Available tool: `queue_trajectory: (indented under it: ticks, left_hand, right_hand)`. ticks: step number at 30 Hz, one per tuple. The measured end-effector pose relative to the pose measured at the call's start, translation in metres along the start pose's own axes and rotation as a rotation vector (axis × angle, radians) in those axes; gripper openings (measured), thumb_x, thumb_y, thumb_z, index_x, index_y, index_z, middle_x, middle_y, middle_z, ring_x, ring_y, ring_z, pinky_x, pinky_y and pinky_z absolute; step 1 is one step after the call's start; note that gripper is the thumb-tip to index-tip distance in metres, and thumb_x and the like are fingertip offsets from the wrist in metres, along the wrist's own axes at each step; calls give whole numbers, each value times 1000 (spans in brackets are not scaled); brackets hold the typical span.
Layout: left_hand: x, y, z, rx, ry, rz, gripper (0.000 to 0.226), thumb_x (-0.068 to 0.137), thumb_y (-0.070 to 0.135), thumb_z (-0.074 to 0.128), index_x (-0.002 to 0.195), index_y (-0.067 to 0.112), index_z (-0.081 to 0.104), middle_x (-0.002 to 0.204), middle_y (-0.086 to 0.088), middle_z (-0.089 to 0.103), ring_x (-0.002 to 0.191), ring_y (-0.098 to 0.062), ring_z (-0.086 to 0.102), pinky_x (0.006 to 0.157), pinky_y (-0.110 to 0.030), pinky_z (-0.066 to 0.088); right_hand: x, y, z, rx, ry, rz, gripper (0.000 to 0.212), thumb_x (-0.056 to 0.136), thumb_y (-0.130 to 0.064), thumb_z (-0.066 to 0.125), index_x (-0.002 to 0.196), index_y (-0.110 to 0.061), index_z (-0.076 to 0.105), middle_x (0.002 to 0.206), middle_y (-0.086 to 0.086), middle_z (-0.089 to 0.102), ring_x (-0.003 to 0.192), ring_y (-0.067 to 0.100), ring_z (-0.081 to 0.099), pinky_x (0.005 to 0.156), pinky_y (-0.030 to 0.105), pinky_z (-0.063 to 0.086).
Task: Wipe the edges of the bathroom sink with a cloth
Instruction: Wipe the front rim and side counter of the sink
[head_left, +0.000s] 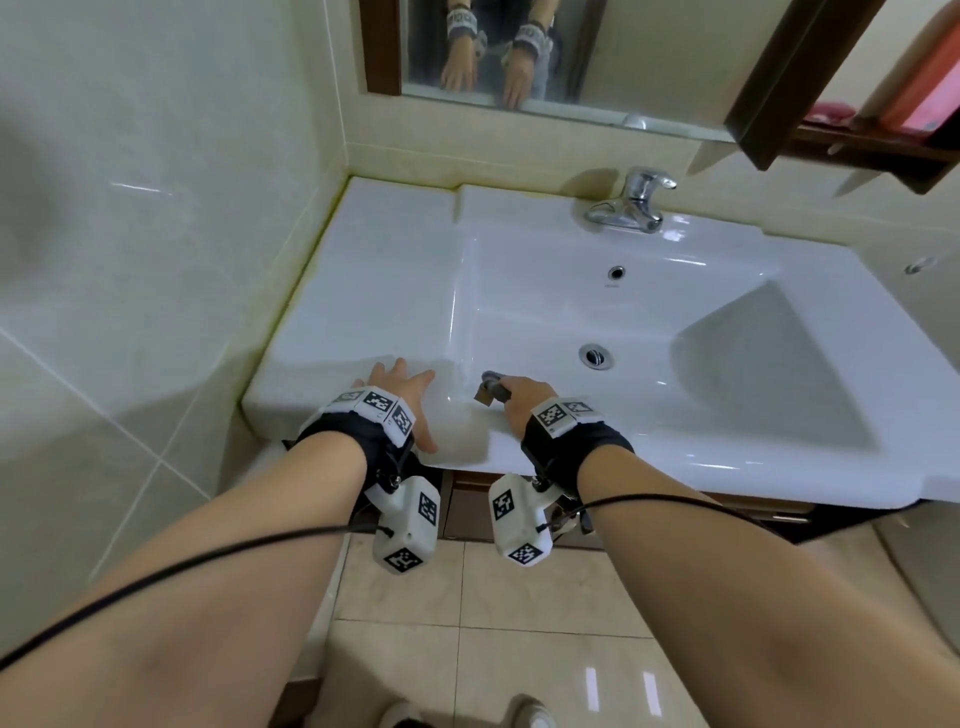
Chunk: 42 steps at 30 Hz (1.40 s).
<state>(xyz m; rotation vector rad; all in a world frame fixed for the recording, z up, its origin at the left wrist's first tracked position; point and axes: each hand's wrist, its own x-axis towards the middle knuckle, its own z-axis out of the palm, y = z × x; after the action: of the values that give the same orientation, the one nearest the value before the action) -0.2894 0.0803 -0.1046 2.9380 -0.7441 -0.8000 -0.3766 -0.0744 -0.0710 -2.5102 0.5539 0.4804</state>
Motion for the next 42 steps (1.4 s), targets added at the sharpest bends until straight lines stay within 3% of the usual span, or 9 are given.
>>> queue_trajectory:
  ticks: [4, 8, 13, 16, 19, 22, 24, 36, 42]
  left_hand:
    - [5, 0, 9, 26, 30, 31, 103, 64, 54, 74, 147, 38, 16, 155, -6, 9, 143, -33, 8, 113, -52, 21]
    - [8, -6, 9, 26, 46, 49, 100, 65, 58, 72, 147, 40, 17, 157, -6, 8, 144, -33, 9, 114, -52, 23]
    - [8, -9, 9, -18, 53, 41, 99, 63, 58, 73, 145, 44, 19, 157, -2, 9, 144, -30, 9, 113, -52, 23]
    - [6, -11, 10, -49, 74, 39, 98, 60, 58, 74, 142, 46, 22, 155, 2, 12, 142, -28, 12, 109, -52, 23]
    - [6, -10, 10, -36, 81, 42, 96, 61, 60, 73, 142, 47, 23, 154, 3, 13, 141, -28, 13, 108, -53, 22]
    - [5, -10, 10, -55, 104, 45, 95, 60, 57, 75, 141, 45, 26, 152, 3, 18, 140, -27, 16, 107, -52, 24]
    - [5, -10, 11, -68, 119, 50, 94, 60, 55, 77, 140, 44, 28, 151, 3, 20, 140, -26, 17, 106, -51, 25]
    - [1, -6, 12, -78, 126, 25, 94, 62, 53, 77, 141, 44, 27, 151, 3, 19, 140, -27, 17, 106, -49, 26]
    - [-6, -3, 11, -75, 111, 25, 91, 70, 50, 73, 144, 42, 22, 157, 1, 10, 145, -25, 7, 113, -48, 18]
  right_hand:
    - [-2, 0, 11, 101, 22, -36, 35, 88, -12, 40, 114, -21, 62, 123, 7, 59, 104, 29, 57, 80, 29, 46]
    - [3, -3, 18, 29, 57, 32, 35, 90, -38, 37, 105, -18, 62, 113, 11, 62, 103, 31, 55, 84, 34, 44]
    - [8, -7, 27, -57, 170, 83, 33, 90, -28, 36, 114, -14, 54, 120, 11, 54, 109, 30, 48, 87, 37, 35]
    - [11, -14, 33, 94, 136, 87, 26, 86, -22, 38, 105, -9, 50, 112, 13, 53, 103, 32, 51, 84, 37, 37]
    - [11, -12, 39, 207, 106, 87, 15, 87, -21, 36, 98, -15, 43, 98, 11, 54, 99, 32, 54, 84, 39, 41]
    - [11, -9, 45, 59, 135, -11, 37, 91, -20, 34, 127, -14, 42, 124, 15, 55, 114, 33, 51, 95, 37, 37]
    - [12, -10, 47, -38, 145, -89, 43, 93, -20, 31, 134, -14, 39, 136, 11, 49, 122, 29, 46, 102, 37, 33]
    - [14, -3, 58, -205, 285, -170, 39, 95, -36, 25, 119, -19, 52, 121, 4, 60, 109, 26, 53, 92, 36, 37]
    - [17, 15, 50, -202, 299, -66, 40, 94, -38, 26, 113, -21, 58, 116, 6, 62, 106, 26, 55, 91, 36, 38]
